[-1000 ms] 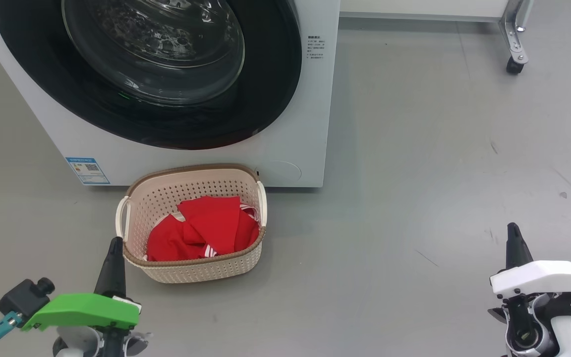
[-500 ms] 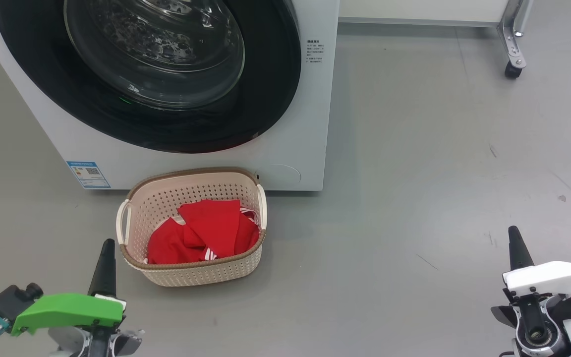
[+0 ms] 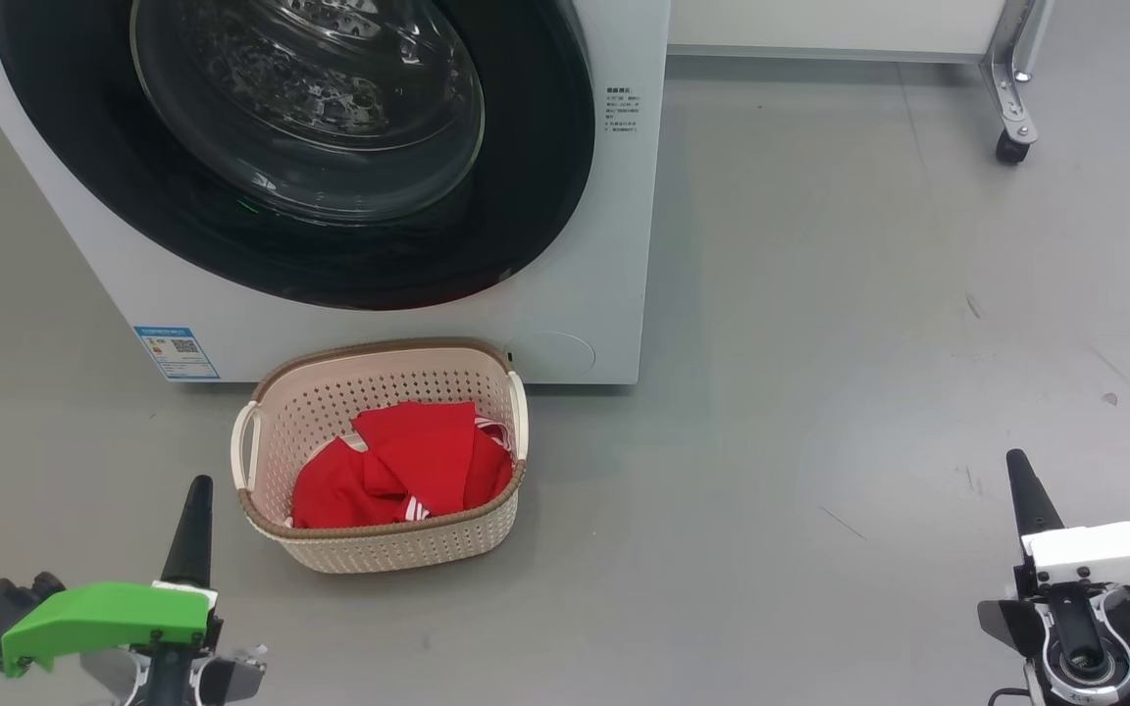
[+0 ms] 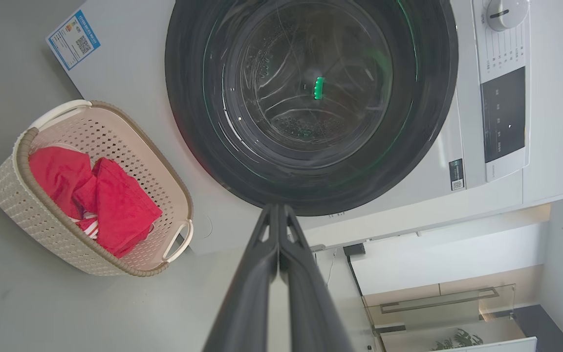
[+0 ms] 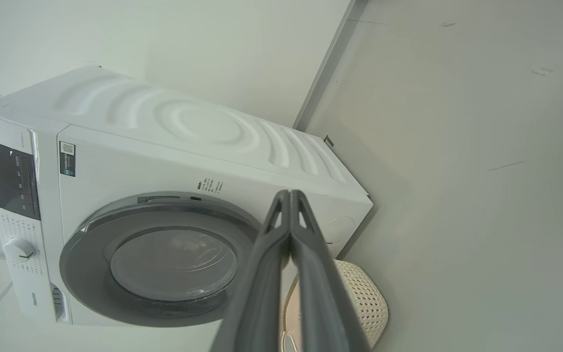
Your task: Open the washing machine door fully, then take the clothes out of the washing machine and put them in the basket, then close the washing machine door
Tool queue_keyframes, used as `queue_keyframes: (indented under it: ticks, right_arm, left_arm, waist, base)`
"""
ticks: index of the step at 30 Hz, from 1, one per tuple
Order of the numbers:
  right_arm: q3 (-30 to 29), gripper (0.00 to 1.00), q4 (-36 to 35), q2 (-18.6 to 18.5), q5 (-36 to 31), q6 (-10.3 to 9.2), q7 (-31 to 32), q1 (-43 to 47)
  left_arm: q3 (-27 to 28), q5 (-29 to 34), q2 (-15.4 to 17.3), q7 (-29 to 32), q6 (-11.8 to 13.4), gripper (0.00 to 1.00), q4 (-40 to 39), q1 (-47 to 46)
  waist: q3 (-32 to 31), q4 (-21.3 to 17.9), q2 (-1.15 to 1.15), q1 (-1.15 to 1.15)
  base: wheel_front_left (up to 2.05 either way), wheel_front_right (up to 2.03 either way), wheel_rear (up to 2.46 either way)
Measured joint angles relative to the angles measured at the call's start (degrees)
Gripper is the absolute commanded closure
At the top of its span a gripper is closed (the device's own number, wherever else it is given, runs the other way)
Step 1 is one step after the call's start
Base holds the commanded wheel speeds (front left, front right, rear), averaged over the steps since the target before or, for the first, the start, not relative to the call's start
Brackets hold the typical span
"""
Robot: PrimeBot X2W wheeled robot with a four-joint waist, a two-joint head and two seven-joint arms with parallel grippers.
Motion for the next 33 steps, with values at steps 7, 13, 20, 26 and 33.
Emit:
queue_keyframes:
  ticks: [7,13,20,26,33]
  right_arm:
    - [-0.94,1.0,0.13,0.25,5.24,0.79,1.32,0.0]
    - [-1.81,1.0,0.24,0.43,9.82,1.33,2.41,0.0]
    - [-2.74,1.0,0.34,0.67,14.86,1.87,3.83,0.0]
    - [-3.07,1.0,0.43,0.68,16.46,2.31,4.03,0.0]
    - [-3.07,1.0,0.43,0.69,16.56,2.32,4.03,0.0]
  left_arm:
    - [1.0,-4.17,0.1,1.08,0.0,1.0,0.0,0.02]
    - [1.81,-7.86,0.23,2.3,0.0,1.0,0.0,0.06]
    - [2.78,-12.02,0.32,3.53,0.0,1.0,0.0,0.26]
    - [3.18,-13.65,0.44,3.59,0.0,1.0,0.0,0.28]
    - [3.2,-13.66,0.45,3.6,0.0,1.0,0.02,0.29]
  waist:
    - [-0.33,-0.03,0.0,0.0]
    - [-0.6,-0.06,0.0,0.0]
    - [-0.92,-0.08,0.0,0.0]
    - [-0.98,-0.09,0.0,0.0]
    - [-0.98,-0.09,0.0,0.0]
  base:
    - [0.0,0.0,0.0]
    - [0.0,0.0,0.0]
    - [0.0,0.0,0.0]
    - [0.0,0.0,0.0]
    - [0.0,0.0,0.0]
